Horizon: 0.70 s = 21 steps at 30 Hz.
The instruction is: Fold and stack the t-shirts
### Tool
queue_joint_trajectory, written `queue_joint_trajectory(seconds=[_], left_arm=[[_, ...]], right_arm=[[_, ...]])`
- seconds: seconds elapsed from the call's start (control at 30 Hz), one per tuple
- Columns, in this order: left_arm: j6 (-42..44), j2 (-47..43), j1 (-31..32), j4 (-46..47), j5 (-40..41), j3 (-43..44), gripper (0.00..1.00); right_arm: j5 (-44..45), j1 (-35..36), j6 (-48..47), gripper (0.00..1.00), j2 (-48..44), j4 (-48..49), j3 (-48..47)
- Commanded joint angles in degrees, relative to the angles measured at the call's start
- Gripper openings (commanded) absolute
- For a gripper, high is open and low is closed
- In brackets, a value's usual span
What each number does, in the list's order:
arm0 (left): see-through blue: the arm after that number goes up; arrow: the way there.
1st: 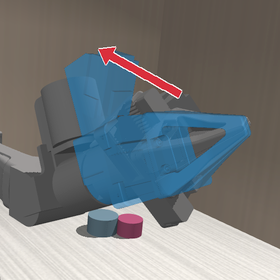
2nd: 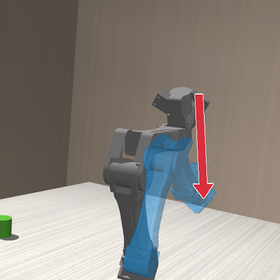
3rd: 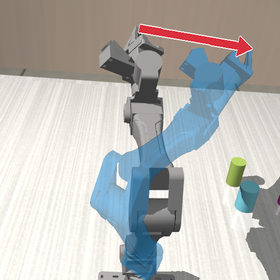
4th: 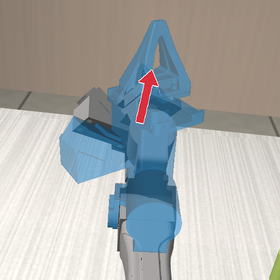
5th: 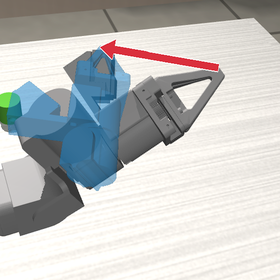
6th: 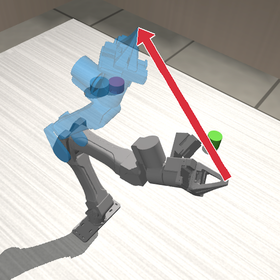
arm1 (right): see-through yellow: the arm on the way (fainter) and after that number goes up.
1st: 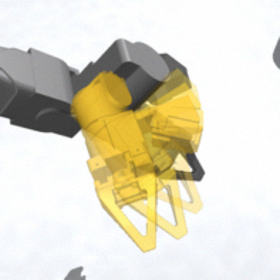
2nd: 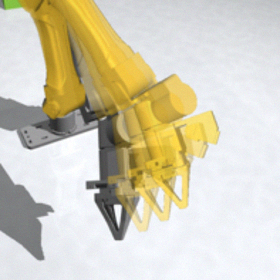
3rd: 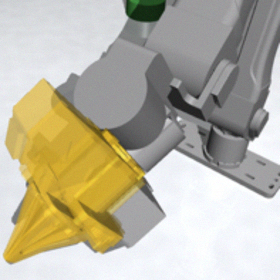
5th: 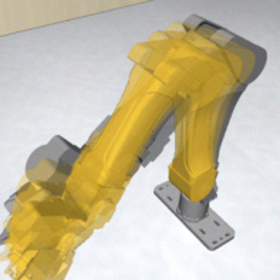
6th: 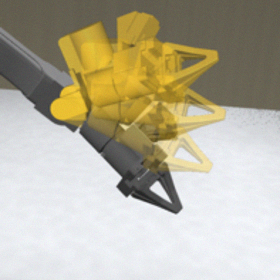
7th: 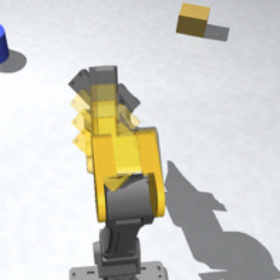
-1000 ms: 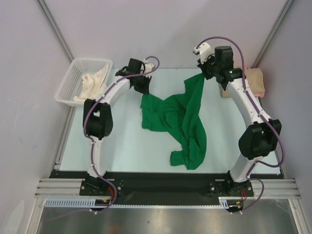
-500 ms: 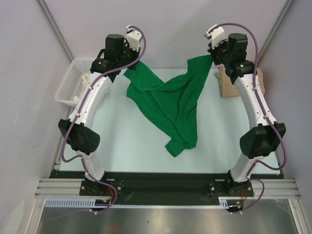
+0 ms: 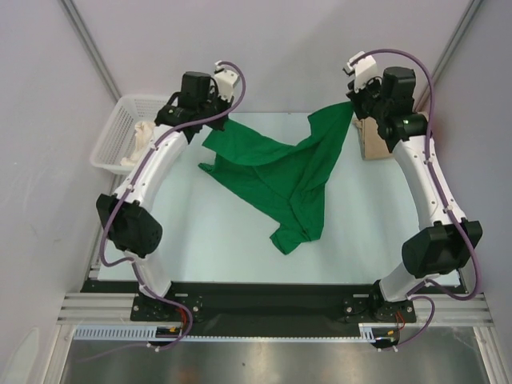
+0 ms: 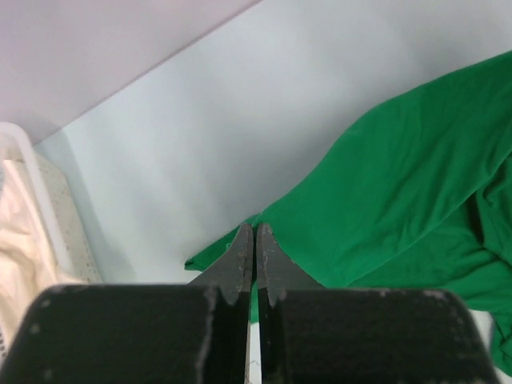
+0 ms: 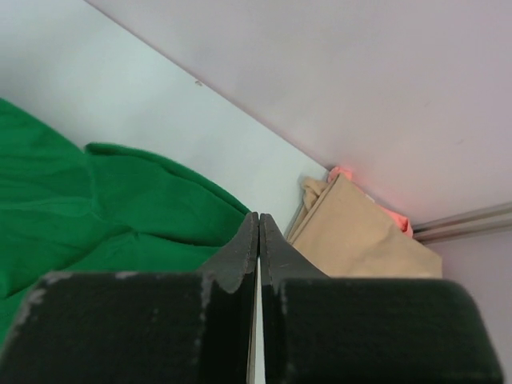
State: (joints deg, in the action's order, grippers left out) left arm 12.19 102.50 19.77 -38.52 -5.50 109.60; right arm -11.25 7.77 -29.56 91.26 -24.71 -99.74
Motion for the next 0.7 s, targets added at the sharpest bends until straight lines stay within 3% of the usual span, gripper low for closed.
queue_joint_trajectory(seconds=[0.0, 0.07, 0.27, 0.33, 0.37, 0.4, 0.43, 0.53, 0.67], left_arm=[[0.91, 5.86, 0.01, 2.57, 0.66, 1.75, 0.0], [1.0, 11.19, -0.08, 3.54, 0.4, 3.33, 0.0], [0.38, 29.13, -0.35, 3.89, 3.98, 20.72, 0.01], [1.43, 30.56, 0.18, 6.61, 8.37, 22.67, 0.17], [1.61, 30.66, 0.18, 6.97, 10.05, 21.72, 0.51], [1.35, 30.22, 0.01, 6.97, 10.24, 20.58, 0.65], [0.31, 29.52, -0.26, 6.45, 9.98, 19.09, 0.72], [-3.02, 26.18, -2.71, 3.3, 5.95, 12.76, 0.81], [-6.91, 23.28, -6.49, 0.21, -1.87, 7.13, 0.78]], right_arm=[[-0.88, -0.12, 0.47, 0.0, -0.12, 1.68, 0.69], [-0.62, -0.21, -0.23, 0.0, 1.19, 1.77, 0.52], [-0.88, -0.48, 0.47, 0.0, 9.1, 3.0, -2.03], [-0.88, -0.48, 0.56, 0.0, 12.17, 2.47, -3.95], [-1.06, -0.48, 0.56, 0.0, 12.88, 2.39, -4.49], [-1.15, -0.39, 0.64, 0.0, 13.67, 2.12, -5.1], [-1.15, -0.3, 0.82, 0.0, 14.63, 1.69, -5.81], [-1.06, 0.23, 0.82, 0.0, 15.08, 2.12, -5.9], [-0.71, 1.37, 0.47, 0.0, 14.47, 2.39, -4.67]])
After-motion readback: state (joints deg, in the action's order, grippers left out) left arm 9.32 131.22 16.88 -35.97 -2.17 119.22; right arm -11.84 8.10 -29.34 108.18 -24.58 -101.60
